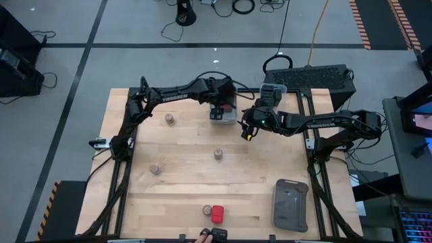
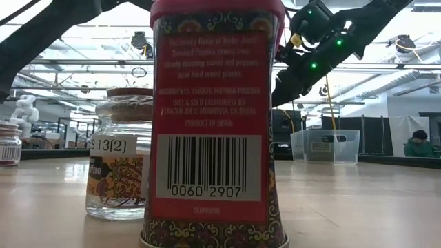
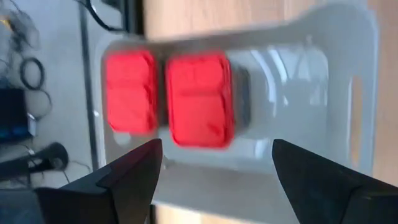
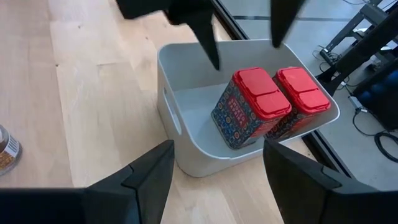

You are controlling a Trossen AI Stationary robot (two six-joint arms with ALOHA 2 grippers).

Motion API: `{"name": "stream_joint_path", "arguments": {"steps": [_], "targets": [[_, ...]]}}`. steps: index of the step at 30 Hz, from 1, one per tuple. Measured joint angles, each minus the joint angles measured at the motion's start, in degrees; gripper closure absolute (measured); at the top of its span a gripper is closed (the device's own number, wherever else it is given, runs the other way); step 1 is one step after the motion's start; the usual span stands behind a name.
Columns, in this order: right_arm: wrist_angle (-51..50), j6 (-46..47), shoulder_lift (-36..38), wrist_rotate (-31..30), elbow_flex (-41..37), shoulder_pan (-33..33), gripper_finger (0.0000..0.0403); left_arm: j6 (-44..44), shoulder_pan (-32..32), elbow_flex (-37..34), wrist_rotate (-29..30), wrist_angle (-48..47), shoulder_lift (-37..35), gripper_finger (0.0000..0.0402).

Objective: Sort spices by type
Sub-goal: Put the red seasoning can into the gray bin

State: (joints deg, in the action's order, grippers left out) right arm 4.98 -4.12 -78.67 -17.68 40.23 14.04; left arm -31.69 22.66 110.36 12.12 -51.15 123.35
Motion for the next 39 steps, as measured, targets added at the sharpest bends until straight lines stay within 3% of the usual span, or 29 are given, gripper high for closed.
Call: {"name": "stream_joint_path", "arguments": {"steps": [5, 12, 32, 39], "targets": [[-0.03, 0.08, 0.00, -0.01, 0.00, 0.00, 0.0172, 1.37, 1.24, -0.81, -0.04, -3.07, 0.36, 0.0096], [-0.03, 0.21, 0.00, 0.01, 0.00, 0.00, 0.0172, 1.36, 1.46, -1.09, -0.46, -3.27, 0.55, 0.0147], [-0.03, 0.26, 0.00, 0.00, 0.00, 0.00, 0.0172, 2.92, 2.47, -1.09, -1.49, -0.49, 0.92, 0.0385], [-0.03, 0.26, 0.00, -0.01, 0.00, 0.01, 0.0172, 4.08, 2.51, -1.08, -2.89, -0.61, 1.95, 0.0391]]}}
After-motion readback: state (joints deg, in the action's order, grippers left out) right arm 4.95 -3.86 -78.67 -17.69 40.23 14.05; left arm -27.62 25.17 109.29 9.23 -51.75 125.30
